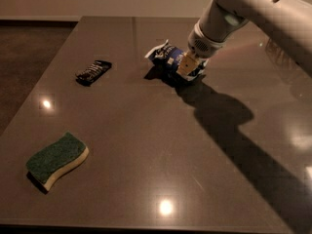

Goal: Move blue chip bag near sponge

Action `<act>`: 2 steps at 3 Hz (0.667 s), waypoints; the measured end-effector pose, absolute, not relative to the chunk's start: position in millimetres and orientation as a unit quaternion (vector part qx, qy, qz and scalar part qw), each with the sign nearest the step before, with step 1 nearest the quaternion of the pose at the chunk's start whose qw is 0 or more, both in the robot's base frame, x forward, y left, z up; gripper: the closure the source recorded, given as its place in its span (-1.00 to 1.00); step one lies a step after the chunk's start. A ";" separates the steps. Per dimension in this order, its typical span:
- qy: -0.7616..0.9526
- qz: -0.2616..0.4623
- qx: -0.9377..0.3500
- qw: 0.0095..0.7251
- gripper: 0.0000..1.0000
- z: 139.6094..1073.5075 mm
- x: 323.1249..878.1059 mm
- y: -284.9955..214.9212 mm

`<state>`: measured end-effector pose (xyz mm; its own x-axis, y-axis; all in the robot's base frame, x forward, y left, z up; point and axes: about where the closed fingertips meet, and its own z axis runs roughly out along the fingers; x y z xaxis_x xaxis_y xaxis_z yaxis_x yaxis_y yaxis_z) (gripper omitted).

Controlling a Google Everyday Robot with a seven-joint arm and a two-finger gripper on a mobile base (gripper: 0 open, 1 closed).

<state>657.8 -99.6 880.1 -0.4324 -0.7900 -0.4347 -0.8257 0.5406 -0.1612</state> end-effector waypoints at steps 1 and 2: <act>0.805 0.056 -0.543 0.235 1.00 895.5 617.6 -82.3; 0.748 0.092 -0.615 0.233 1.00 906.4 565.5 -55.3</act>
Offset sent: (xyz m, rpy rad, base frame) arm -0.1635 0.0766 0.0414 0.0793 0.0094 0.6093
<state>565.5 -55.3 906.4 -0.1352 -0.8772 -0.4606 -0.9625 0.2267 -0.1493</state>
